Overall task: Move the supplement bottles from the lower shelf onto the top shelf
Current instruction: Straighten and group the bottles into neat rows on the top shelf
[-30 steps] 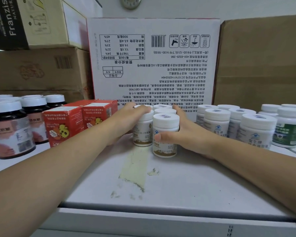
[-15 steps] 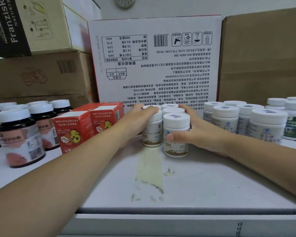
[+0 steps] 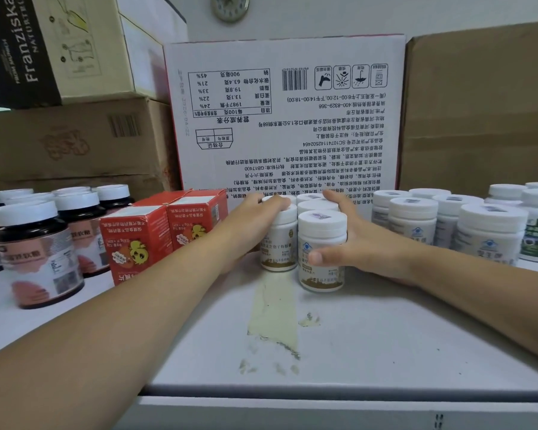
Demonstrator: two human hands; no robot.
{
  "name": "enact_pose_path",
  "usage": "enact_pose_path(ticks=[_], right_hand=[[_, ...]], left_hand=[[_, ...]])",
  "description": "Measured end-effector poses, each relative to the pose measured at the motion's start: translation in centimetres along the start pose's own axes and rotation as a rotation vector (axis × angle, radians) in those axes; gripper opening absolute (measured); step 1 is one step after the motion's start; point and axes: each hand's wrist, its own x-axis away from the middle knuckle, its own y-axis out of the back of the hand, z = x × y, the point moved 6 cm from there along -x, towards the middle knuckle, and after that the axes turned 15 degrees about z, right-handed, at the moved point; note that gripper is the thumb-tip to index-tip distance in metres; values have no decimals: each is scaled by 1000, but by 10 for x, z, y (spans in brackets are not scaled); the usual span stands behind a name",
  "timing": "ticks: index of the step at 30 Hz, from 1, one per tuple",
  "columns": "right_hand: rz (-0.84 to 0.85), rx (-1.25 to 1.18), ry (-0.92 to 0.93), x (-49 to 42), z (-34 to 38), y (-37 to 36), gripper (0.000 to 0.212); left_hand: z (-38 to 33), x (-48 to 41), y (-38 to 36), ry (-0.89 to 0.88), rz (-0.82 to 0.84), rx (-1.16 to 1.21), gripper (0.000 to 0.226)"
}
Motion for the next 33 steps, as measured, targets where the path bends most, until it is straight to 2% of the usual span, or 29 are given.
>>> enact_pose_path(ticks=[3,6,12,18,23,31,33], right_hand=[[-8,-7,18,2,-1,1,141],[-18,-15,25,4,-1,2,143],[-8,-5,15,0,-2,1,144],[-21,-15,32,3,-3,3,129],[-40,-4,28,5,-2,2,125],[-58,31,14,5,-2,1,124],[-55,30,13,6,-2,1,124]], left_hand=[[-4,4,-1,2,11,-9,73],[-9,7,-4,-18,33,11,60],[-10,9,-7,-5,50,19,60],[-11,11,-9,-26,75,50,43],[-12,13,-9,-8,70,22,59],[-11,14,-8,-13,66,28,56],[-11,13,-7,-13,58,19,61]])
